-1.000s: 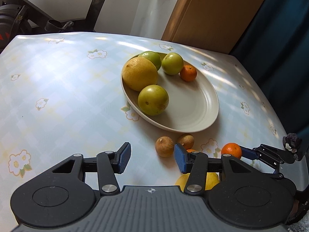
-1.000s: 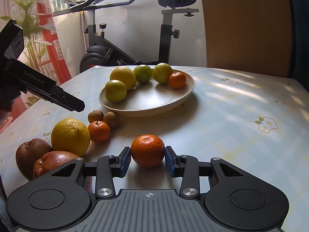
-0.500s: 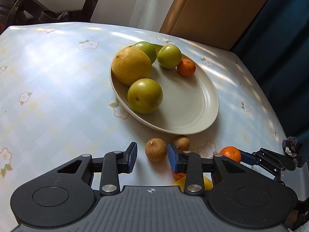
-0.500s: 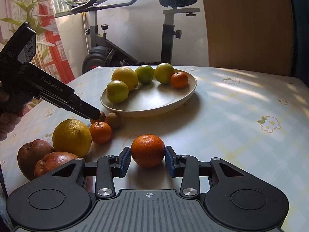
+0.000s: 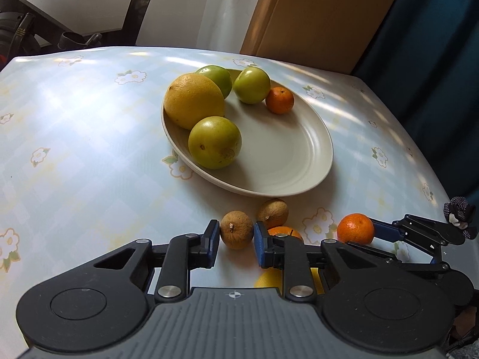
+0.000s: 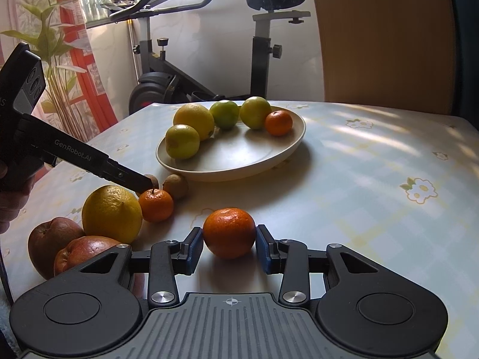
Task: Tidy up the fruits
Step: 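Carry the mandarin toward the plate with the right tool while the left tool grasps a brown kiwi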
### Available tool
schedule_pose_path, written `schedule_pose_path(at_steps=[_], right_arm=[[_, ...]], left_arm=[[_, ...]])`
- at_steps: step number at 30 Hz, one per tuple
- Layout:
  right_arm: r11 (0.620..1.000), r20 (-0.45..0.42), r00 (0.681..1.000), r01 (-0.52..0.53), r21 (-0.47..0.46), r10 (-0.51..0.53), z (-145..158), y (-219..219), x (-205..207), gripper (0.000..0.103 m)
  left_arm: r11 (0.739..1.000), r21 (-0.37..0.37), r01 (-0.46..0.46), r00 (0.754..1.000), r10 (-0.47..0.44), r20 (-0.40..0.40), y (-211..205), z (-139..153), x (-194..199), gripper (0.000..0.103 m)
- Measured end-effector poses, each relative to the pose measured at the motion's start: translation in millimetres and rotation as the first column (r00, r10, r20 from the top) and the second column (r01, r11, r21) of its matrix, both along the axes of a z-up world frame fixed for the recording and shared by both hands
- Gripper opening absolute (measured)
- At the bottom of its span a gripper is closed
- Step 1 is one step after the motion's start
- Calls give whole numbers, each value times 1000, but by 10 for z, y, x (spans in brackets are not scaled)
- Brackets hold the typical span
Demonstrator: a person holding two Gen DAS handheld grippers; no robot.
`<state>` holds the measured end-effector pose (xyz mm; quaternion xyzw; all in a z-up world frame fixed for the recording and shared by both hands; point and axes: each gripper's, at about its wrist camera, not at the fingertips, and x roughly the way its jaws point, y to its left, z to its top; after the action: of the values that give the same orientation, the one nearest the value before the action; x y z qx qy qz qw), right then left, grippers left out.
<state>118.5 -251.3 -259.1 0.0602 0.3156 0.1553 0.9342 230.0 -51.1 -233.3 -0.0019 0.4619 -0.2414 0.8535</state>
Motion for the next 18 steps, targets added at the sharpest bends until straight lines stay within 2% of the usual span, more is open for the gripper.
schedule_pose_path(at_steps=[3, 10, 18], right_arm=[[1000, 0, 1000, 0, 1, 0, 1, -1, -5, 36], [1000, 0, 1000, 0, 3, 0, 0, 4, -6, 35], [1000, 1, 1000, 1, 7, -1, -2, 15, -11, 35]], left_arm=[[1000, 11, -21, 1000, 21, 8, 45, 28, -60, 26], [995, -42, -87, 996, 87, -1, 218, 58, -192, 22], [994, -58, -88, 995, 85, -49, 230, 17, -180, 27]])
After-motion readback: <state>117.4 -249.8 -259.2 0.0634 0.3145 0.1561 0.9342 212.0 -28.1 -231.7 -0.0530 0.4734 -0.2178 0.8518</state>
